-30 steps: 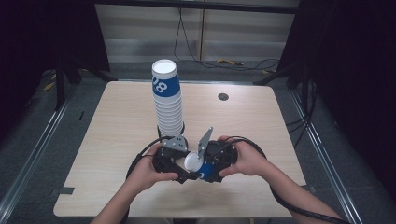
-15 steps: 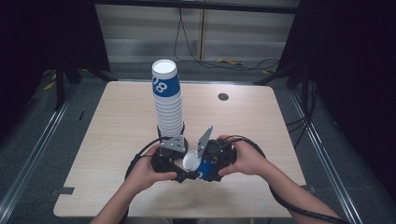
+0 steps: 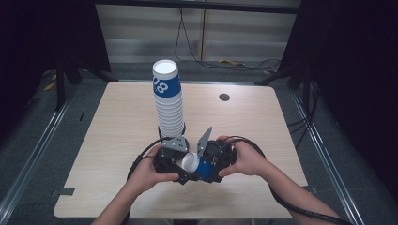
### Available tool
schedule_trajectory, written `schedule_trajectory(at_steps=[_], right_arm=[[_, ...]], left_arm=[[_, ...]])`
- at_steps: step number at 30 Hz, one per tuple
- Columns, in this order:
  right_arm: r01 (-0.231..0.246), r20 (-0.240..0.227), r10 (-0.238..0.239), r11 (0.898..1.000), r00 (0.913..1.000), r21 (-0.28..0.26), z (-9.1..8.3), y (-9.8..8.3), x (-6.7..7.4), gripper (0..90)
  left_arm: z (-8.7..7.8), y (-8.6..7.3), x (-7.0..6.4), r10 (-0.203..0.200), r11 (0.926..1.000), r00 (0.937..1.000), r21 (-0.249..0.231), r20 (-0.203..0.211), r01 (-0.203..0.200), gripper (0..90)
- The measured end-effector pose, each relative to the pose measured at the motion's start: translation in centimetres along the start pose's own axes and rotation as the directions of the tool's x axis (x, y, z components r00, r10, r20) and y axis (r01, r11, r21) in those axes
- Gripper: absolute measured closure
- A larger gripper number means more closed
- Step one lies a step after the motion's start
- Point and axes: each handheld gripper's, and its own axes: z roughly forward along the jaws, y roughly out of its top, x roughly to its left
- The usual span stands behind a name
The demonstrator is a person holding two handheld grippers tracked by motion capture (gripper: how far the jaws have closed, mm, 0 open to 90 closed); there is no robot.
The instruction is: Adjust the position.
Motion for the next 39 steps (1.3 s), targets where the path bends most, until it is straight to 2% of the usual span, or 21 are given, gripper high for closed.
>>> schedule_trajectory(at_steps=[1,7,15,20,23,27,33,35,36,37,38,39], right_arm=[[0.003,0.000,-0.003,1.000,1.0000,-0.003,0.1,0.0,0.0,21.8],[0.017,0.006,-0.017,1.000,0.9998,-0.017,-0.2,0.0,0.0,21.2],[0.024,-0.008,-0.025,0.998,0.9997,-0.062,-0.6,-0.6,-0.1,19.2],[-0.011,-0.028,0.009,0.995,0.9996,-0.099,-0.7,-1.1,-0.1,15.5],[-0.042,-0.034,0.039,0.996,0.9987,-0.078,-0.5,-1.6,-0.4,12.9],[-0.069,-0.043,0.065,0.993,0.9969,-0.098,-0.4,-2.5,-0.6,12.9],[-0.093,-0.046,0.087,0.985,0.9951,-0.144,-0.4,-3.6,-0.9,12.6],[-0.087,-0.032,0.083,0.979,0.9961,-0.184,-0.2,-4.2,-1.1,12.6],[-0.111,-0.033,0.106,0.976,0.9938,-0.186,-0.2,-4.4,-1.1,12.7],[-0.112,-0.027,0.108,0.972,0.9937,-0.208,-0.2,-4.7,-1.2,12.7],[-0.112,-0.027,0.108,0.972,0.9937,-0.208,-0.2,-4.7,-1.2,12.7],[-0.136,-0.022,0.134,0.964,0.9907,-0.230,-0.2,-5.1,-1.3,12.6]], left_arm=[[0.0,-0.1,0.0,-0.003,1.0000,1.0000,-0.009,0.006,0.003,25.3],[-0.3,-0.3,0.2,-0.017,0.9994,0.9996,-0.029,0.024,0.018,27.1],[-0.5,-0.1,0.0,-0.001,0.9996,0.9995,-0.029,0.031,0.002,27.4],[-0.5,-0.1,0.0,0.006,0.9996,0.9994,-0.029,0.034,-0.005,27.4],[-1.0,0.0,0.0,0.005,0.9986,0.9996,-0.053,0.027,-0.003,27.4],[-1.5,0.0,0.1,-0.007,0.9980,0.9998,-0.063,0.021,0.008,27.3],[-1.5,-0.2,0.2,-0.012,0.9984,0.9998,-0.056,0.014,0.013,27.3],[-1.7,-0.4,0.3,-0.023,0.9983,0.9996,-0.052,0.014,0.024,27.2],[-1.7,-0.4,0.3,-0.026,0.9984,0.9996,-0.050,0.010,0.026,27.2],[-1.8,-0.4,0.4,-0.029,0.9983,0.9995,-0.049,0.007,0.030,27.2],[-1.8,-0.4,0.4,-0.029,0.9983,0.9995,-0.049,0.007,0.030,27.2],[-1.8,-0.5,0.4,-0.030,0.9985,0.9995,-0.046,0.007,0.030,27.2]])
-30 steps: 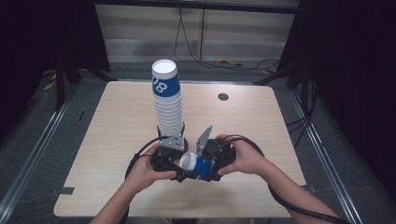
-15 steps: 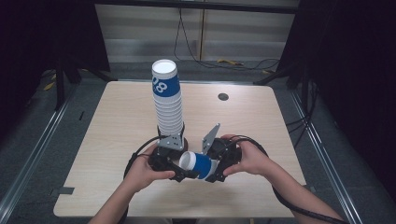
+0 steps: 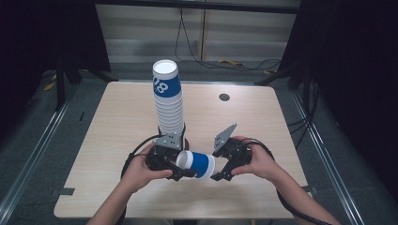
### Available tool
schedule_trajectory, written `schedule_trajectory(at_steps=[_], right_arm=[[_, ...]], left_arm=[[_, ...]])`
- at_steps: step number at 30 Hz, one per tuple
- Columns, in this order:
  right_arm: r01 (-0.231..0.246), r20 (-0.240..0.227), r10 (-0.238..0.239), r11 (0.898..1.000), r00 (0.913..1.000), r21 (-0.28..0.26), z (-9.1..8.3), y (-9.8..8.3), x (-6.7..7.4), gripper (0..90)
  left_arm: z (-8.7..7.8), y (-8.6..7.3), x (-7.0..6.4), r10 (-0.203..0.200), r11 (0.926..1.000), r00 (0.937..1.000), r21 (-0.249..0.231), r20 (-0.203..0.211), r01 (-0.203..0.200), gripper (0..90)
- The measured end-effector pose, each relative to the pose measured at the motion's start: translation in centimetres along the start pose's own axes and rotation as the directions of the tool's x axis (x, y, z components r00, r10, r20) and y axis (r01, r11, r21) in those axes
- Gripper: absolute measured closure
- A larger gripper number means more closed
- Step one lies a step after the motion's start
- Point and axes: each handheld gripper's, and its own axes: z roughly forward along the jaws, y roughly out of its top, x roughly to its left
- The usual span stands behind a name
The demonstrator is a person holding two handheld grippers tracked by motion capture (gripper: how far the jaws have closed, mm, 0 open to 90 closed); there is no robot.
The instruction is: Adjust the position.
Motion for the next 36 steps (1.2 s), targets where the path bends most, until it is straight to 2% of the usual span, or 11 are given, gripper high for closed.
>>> schedule_trajectory(at_steps=[1,2,5,6,11,14,19,28,29,32,36], right_arm=[[0.000,0.000,0.000,1.000,1.0000,0.000,0.0,0.0,0.0,12.6],[-0.016,0.004,0.017,0.999,0.9999,-0.039,-0.3,-0.4,-0.1,12.6],[-0.020,0.009,0.020,0.998,0.9998,-0.067,-0.5,-0.6,-0.2,12.6],[-0.028,0.002,0.028,0.995,0.9996,-0.100,-0.7,-1.0,-0.2,12.6],[-0.045,-0.001,0.045,0.989,0.9990,-0.144,-0.9,-1.5,-0.2,12.7],[-0.047,-0.021,0.044,0.981,0.9988,-0.187,-0.8,-1.9,-0.1,12.6],[-0.043,-0.021,0.039,0.975,0.9990,-0.216,-0.7,-2.0,0.0,12.6],[-0.046,-0.024,0.042,0.969,0.9989,-0.243,-0.6,-2.0,0.1,12.7],[-0.046,-0.021,0.042,0.968,0.9989,-0.246,-0.6,-2.0,0.2,12.6],[-0.047,-0.032,0.040,0.962,0.9987,-0.269,-0.5,-1.9,0.2,12.6],[-0.048,-0.030,0.041,0.959,0.9987,-0.278,-0.2,-1.8,0.3,12.6]], left_arm=[[0.0,0.0,0.0,0.000,1.0000,1.0000,0.000,0.000,0.000,27.2],[-0.1,-0.1,0.0,-0.008,1.0000,1.0000,0.001,0.002,0.008,27.2],[-0.1,-0.1,0.1,-0.008,0.9999,1.0000,-0.007,-0.002,0.008,27.2],[-0.2,-0.1,0.1,-0.013,0.9998,0.9999,-0.012,0.001,0.013,27.2],[-0.4,-0.1,0.1,-0.013,0.9998,0.9999,-0.014,-0.002,0.013,27.1],[-0.3,-0.2,0.2,-0.009,0.9999,0.9999,-0.012,-0.005,0.009,27.1],[-0.3,-0.3,0.3,-0.015,0.9999,0.9998,-0.003,-0.013,0.014,27.1],[-0.4,-0.4,0.5,-0.022,0.9997,0.9995,-0.015,-0.021,0.022,27.0],[-0.4,-0.6,0.5,-0.035,0.9991,0.9992,-0.024,-0.022,0.034,27.0],[-0.3,-0.6,0.6,-0.038,0.9991,0.9991,-0.022,-0.021,0.037,27.0],[-0.2,-0.6,0.5,-0.040,0.9989,0.9991,-0.025,-0.011,0.039,27.0]])
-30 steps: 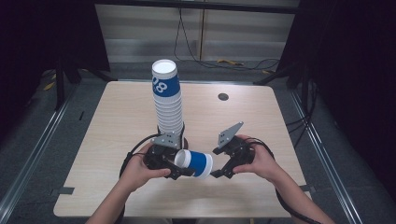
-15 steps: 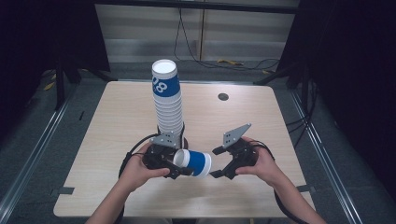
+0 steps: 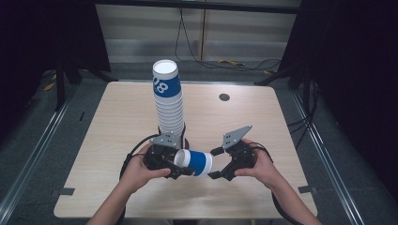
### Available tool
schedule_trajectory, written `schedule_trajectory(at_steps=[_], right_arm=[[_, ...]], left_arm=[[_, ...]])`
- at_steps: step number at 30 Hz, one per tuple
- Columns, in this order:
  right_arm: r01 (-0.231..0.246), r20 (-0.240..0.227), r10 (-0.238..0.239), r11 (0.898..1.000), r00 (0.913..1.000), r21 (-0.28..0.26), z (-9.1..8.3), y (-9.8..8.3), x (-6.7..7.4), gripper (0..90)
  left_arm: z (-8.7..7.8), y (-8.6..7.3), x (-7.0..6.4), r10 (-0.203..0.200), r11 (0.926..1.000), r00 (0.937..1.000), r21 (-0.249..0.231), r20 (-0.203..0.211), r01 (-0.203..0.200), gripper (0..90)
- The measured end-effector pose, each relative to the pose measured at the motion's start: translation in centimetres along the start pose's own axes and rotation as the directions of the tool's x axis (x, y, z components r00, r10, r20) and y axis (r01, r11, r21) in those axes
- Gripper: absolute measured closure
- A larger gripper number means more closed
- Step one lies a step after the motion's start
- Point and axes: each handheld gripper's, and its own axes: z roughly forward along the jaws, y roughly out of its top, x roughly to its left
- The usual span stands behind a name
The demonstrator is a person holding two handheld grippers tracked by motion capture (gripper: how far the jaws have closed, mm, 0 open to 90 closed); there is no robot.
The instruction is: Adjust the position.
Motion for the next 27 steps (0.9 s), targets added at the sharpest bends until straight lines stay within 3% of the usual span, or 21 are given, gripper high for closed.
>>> schedule_trajectory(at_steps=[11,27], right_arm=[[0.012,-0.023,-0.013,1.000,0.9997,-0.005,1.1,0.8,0.1,12.1],[0.048,-0.011,-0.048,0.998,0.9988,0.027,1.7,1.5,0.3,16.0]], left_arm=[[0.2,0.2,-0.2,0.002,1.0000,1.0000,-0.005,0.008,-0.002,27.0],[0.5,0.0,-0.2,0.000,1.0000,0.9998,-0.001,0.021,0.000,27.1]])
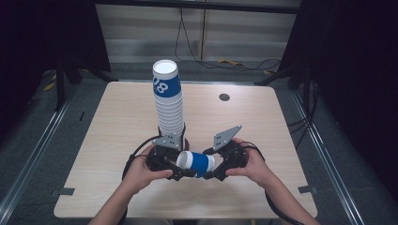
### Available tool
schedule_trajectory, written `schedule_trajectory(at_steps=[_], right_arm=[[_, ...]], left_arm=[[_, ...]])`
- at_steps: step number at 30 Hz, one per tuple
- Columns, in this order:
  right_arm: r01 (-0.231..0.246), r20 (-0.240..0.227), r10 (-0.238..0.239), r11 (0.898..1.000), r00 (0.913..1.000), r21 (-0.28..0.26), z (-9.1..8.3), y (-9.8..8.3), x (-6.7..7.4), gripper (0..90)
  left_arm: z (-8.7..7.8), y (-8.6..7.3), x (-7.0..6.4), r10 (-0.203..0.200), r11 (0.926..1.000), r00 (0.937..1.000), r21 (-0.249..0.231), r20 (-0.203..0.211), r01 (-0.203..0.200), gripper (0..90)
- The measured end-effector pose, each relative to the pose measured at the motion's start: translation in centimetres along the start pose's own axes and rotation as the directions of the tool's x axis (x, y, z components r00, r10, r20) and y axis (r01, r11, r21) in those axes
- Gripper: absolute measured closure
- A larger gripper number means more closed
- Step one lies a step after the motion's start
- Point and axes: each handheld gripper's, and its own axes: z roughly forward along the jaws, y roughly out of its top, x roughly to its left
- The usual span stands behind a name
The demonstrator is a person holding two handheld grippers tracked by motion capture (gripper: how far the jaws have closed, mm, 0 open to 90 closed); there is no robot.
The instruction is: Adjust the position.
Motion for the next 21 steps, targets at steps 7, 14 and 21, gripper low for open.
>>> schedule_trajectory(at_steps=[7,14,21], right_arm=[[0.006,-0.001,-0.006,1.000,1.0000,0.007,-0.28,0.18,0.07,18.2],[-0.010,-0.006,0.010,1.000,0.9999,0.000,-0.35,0.03,0.05,19.5],[-0.005,0.005,0.005,1.000,1.0000,0.001,-0.57,0.09,0.10,20.7]], left_arm=[[0.01,-0.03,0.05,-0.004,0.9999,0.9999,-0.010,0.010,0.004,27.3],[0.23,0.01,-0.10,0.014,0.9999,0.9998,0.011,-0.015,-0.014,25.3],[0.49,0.08,-0.33,0.049,0.9979,0.9982,0.044,-0.035,-0.047,20.2]])
